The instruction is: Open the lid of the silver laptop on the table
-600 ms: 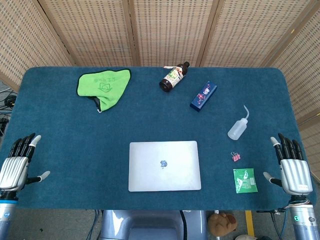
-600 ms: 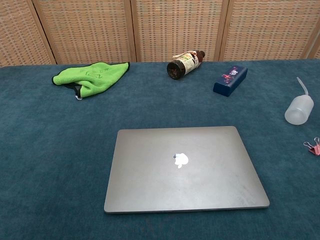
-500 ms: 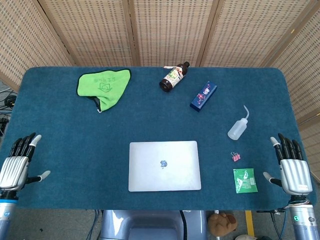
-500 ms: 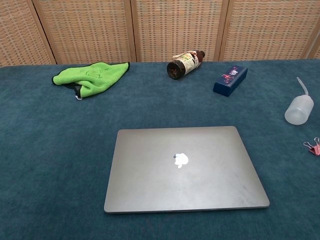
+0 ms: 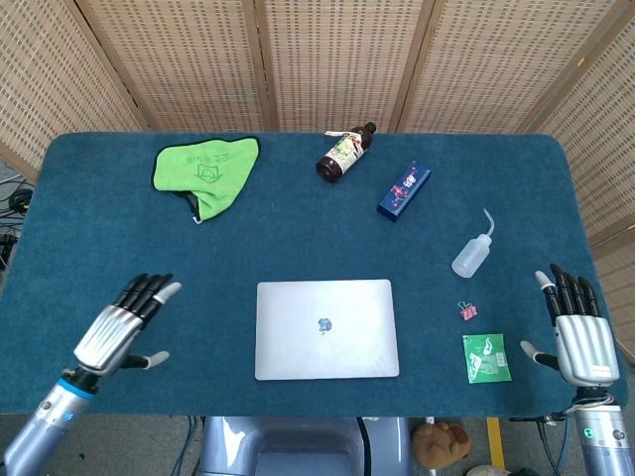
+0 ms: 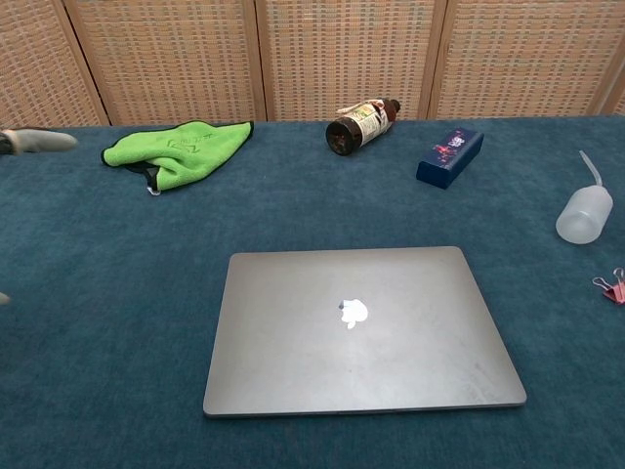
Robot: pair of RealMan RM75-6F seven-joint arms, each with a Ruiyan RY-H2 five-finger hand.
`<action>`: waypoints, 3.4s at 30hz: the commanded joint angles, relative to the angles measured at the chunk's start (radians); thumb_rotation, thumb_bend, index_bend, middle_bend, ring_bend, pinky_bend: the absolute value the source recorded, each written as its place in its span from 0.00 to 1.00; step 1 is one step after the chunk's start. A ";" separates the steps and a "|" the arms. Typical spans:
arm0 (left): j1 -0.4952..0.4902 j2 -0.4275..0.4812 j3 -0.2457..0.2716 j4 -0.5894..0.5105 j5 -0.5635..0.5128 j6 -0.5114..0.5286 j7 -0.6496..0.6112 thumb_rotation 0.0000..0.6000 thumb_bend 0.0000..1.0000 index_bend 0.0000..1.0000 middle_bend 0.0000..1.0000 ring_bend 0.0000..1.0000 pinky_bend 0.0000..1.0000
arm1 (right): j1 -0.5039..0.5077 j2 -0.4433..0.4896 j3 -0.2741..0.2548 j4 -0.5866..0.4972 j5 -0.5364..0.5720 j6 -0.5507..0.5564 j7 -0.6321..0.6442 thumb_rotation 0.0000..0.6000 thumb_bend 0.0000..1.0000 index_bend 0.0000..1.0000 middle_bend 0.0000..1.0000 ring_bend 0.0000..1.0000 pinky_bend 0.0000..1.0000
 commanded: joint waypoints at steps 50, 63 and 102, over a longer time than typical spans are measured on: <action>-0.420 -0.707 -0.145 0.349 -0.135 -0.487 0.389 1.00 0.32 0.00 0.00 0.00 0.00 | 0.013 0.010 0.009 0.025 0.041 -0.049 0.073 1.00 0.00 0.01 0.00 0.00 0.00; -0.418 -0.711 -0.155 0.356 -0.156 -0.441 0.455 1.00 0.49 0.00 0.00 0.00 0.00 | 0.012 0.015 0.007 0.023 0.039 -0.048 0.086 1.00 0.00 0.01 0.00 0.00 0.00; -0.477 -0.630 -0.266 0.252 -0.327 -0.391 0.668 1.00 0.49 0.00 0.00 0.00 0.00 | 0.181 -0.174 -0.177 0.219 -0.253 -0.304 0.372 1.00 1.00 0.29 0.28 0.23 0.28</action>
